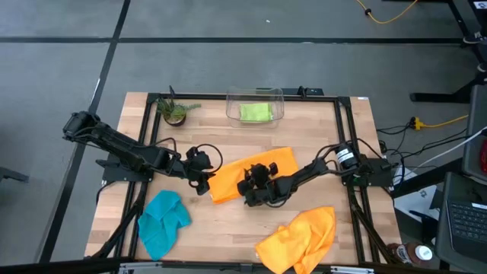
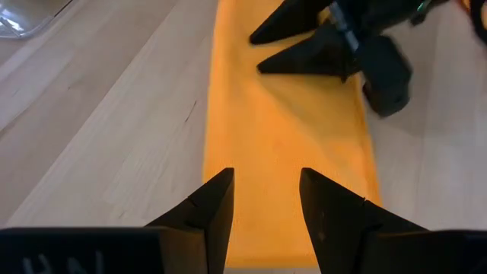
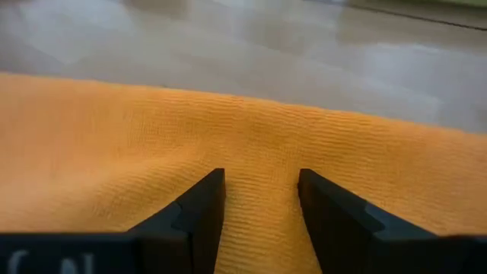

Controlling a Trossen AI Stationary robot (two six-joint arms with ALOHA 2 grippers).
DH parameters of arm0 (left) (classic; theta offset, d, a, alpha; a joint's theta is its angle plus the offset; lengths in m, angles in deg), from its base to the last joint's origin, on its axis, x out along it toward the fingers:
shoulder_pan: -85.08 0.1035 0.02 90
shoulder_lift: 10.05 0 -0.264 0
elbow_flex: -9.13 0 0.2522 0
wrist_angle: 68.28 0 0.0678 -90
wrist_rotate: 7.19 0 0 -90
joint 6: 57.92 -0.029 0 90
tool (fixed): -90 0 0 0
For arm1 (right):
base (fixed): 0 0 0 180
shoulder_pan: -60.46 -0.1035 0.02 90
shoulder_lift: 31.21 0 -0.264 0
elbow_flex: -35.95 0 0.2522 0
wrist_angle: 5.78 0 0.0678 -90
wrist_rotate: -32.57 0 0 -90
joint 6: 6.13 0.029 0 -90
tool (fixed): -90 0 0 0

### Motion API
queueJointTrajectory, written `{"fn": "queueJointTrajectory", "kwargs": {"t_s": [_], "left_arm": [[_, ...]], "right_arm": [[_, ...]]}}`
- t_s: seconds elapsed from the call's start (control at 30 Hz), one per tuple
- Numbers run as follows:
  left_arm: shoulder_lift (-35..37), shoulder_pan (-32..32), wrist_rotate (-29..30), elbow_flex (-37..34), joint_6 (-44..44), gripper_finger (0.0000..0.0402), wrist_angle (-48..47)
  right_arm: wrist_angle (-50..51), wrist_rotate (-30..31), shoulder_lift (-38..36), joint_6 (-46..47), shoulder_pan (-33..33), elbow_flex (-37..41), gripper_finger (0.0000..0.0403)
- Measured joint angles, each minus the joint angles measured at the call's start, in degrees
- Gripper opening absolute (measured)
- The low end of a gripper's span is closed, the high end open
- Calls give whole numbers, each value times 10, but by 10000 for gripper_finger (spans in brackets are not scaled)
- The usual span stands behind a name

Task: Fold microfiber towels
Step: Fold the top orange microfiber cloth

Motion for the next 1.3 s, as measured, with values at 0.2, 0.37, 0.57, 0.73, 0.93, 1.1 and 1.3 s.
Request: {"fn": "queueJointTrajectory", "kwargs": {"t_s": [0.2,0.37,0.57,0.73,0.93,1.1,1.3], "left_arm": [[0,0,0,0,0,144,2],[0,0,0,0,1,144,4],[0,0,0,0,1,144,5],[0,0,-2,0,1,144,5],[0,0,-3,0,1,144,5],[0,0,-3,0,1,144,5],[0,0,-3,1,1,144,8]], "right_arm": [[-116,-101,22,-226,1,-2,173],[-228,-322,23,-439,23,-1,173],[-259,-533,24,-613,77,0,173],[-259,-677,25,-696,128,1,173],[-233,-816,25,-700,169,1,173],[-215,-831,3,-687,174,2,173],[-122,-775,-88,-678,168,6,173]]}}
